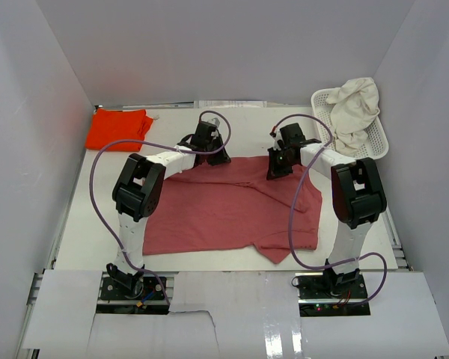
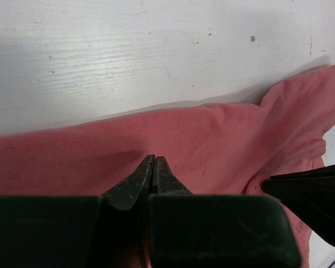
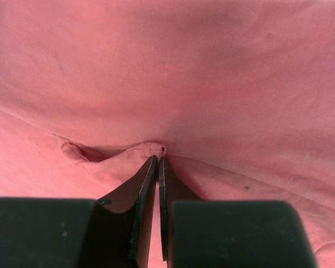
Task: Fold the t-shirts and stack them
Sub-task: Fold the flattened tshirt in 1/3 of the way
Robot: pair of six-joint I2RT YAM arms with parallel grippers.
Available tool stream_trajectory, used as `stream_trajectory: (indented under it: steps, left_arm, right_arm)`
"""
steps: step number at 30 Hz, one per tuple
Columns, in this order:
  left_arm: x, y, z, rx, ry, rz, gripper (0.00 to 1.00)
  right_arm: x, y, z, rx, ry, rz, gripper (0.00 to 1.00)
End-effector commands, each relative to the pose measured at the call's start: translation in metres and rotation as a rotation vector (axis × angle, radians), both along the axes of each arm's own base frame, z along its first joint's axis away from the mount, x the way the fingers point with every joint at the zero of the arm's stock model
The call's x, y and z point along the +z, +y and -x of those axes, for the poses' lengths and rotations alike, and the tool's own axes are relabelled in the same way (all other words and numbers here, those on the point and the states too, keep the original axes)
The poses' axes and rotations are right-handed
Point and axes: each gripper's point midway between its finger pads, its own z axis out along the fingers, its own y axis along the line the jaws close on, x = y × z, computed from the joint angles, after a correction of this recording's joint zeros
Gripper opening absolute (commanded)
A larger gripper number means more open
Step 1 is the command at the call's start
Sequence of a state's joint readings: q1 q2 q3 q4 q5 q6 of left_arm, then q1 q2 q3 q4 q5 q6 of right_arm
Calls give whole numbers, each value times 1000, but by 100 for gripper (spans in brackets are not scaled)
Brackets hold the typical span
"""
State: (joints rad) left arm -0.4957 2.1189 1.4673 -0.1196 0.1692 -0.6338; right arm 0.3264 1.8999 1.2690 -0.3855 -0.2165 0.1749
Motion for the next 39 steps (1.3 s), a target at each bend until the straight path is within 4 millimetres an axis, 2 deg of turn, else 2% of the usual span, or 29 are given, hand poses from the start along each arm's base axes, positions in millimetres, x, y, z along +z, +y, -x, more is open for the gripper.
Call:
stream_trajectory:
  steps: [1,3,4,8,9,14,18,19,21,22,23,24,25,26,27,29,30,32,35,39]
  left_arm:
    - [9,-3,-2,-5,-13,22,12]
    - [7,-3,-1,-7,-4,24,12]
    - [7,-4,-1,-7,-3,26,12]
    - [6,-5,1,-7,5,34,12]
    - [6,-5,1,-6,6,32,12]
    - [3,-6,4,-11,11,29,12]
    - [2,-6,6,-13,16,27,12]
    - [2,-6,6,-13,18,28,12]
    - [2,-6,6,-13,18,27,12]
    - [2,-7,7,-16,18,28,12]
    - [1,-7,7,-16,18,26,12]
    - [0,-7,8,-18,21,25,12]
    - [-1,-7,8,-17,24,23,12]
    - [-1,-7,7,-16,21,21,12]
    - [-1,-8,8,-17,21,22,12]
    - [-3,-8,7,-15,24,19,12]
    - [-5,-8,8,-17,28,20,12]
    - [-6,-10,8,-18,32,23,12]
    - [-6,-15,11,-26,34,28,12]
    - [8,-33,15,-66,21,53,12]
  right_arm:
    - [37,13,-9,27,-103,-47,10]
    - [39,17,-1,33,-98,-56,10]
    - [48,19,1,37,-118,-65,10]
    - [57,32,23,67,-131,-83,10]
    - [64,34,27,72,-148,-93,10]
    - [70,47,54,104,-140,-130,13]
    - [61,54,81,116,-99,-131,14]
    - [51,51,91,111,-71,-118,14]
    - [46,56,108,103,-49,-121,16]
    - [33,52,122,103,-12,-112,16]
    - [30,55,132,98,8,-117,17]
    - [32,54,139,93,9,-125,25]
    - [22,49,151,86,36,-116,31]
    - [20,49,158,85,45,-122,39]
    - [26,50,164,77,45,-151,57]
    - [24,48,175,85,52,-182,71]
    - [33,50,176,92,29,-209,75]
    - [45,48,171,79,-25,-216,75]
    - [57,38,150,29,-113,-182,72]
    - [65,30,118,0,-161,-143,68]
